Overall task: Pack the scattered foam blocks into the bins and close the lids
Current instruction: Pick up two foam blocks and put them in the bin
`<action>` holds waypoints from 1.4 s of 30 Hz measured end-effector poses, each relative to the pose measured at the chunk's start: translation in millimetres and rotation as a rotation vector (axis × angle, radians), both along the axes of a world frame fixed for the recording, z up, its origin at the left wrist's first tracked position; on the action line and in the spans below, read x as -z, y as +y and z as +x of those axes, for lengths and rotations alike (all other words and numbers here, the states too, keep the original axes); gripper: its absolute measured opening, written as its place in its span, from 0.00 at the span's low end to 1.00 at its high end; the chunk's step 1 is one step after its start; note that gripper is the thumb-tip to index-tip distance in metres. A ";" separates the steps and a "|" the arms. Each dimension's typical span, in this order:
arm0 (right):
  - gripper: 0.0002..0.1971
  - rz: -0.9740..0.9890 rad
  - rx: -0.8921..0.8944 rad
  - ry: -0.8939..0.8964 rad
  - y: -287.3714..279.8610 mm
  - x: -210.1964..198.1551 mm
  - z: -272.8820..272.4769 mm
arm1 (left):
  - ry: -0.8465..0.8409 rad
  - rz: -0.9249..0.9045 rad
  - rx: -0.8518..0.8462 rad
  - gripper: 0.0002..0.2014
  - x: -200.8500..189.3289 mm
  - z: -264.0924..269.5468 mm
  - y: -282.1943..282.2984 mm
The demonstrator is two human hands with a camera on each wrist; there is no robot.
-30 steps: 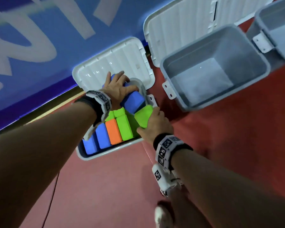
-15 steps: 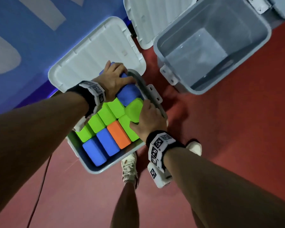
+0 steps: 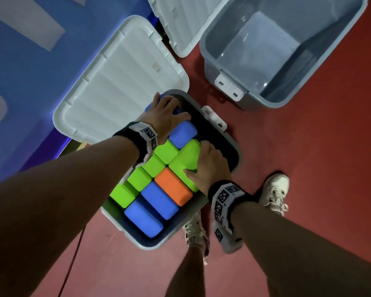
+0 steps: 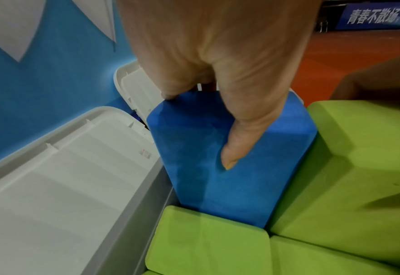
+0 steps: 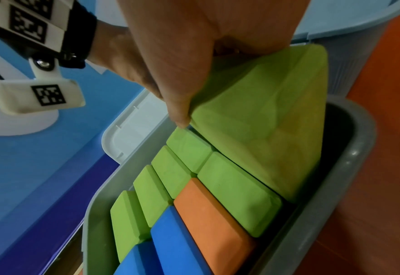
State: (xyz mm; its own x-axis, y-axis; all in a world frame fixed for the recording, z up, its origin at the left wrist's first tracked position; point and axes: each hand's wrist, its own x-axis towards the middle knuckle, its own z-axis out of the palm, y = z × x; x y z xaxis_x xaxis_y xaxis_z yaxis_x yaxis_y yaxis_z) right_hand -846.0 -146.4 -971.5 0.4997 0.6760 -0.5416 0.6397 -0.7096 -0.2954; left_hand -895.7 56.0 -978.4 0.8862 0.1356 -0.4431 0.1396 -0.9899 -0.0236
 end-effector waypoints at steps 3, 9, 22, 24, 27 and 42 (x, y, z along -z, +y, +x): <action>0.44 -0.007 -0.003 -0.021 4.7 23.8 -7.3 | 0.000 -0.007 -0.015 0.41 27.3 -6.2 2.9; 0.43 -0.057 0.007 0.008 3.6 81.1 -0.3 | 0.074 0.014 -0.074 0.43 79.8 0.0 -4.4; 0.44 -0.092 -0.033 0.083 -7.8 168.7 14.9 | 0.216 -0.114 -0.280 0.29 160.4 11.1 -24.8; 0.43 -0.065 -0.031 0.074 -9.2 173.0 17.1 | 0.186 -0.103 -0.285 0.32 166.3 11.2 -27.4; 0.42 -0.057 -0.023 0.060 -7.5 177.5 19.2 | 0.133 -0.069 -0.295 0.34 174.3 13.3 -29.9; 0.42 -0.230 0.096 0.203 -1.6 161.3 16.2 | -0.008 -0.161 -0.282 0.28 152.9 -7.4 -17.2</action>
State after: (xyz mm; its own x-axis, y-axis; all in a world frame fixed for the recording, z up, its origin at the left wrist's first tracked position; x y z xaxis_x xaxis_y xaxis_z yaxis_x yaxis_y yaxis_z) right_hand -829.8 -148.0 -1132.8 0.4214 0.4791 -0.7700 0.5112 -0.8268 -0.2346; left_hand -903.1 38.8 -1131.3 0.8272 0.3049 -0.4721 0.4086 -0.9030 0.1327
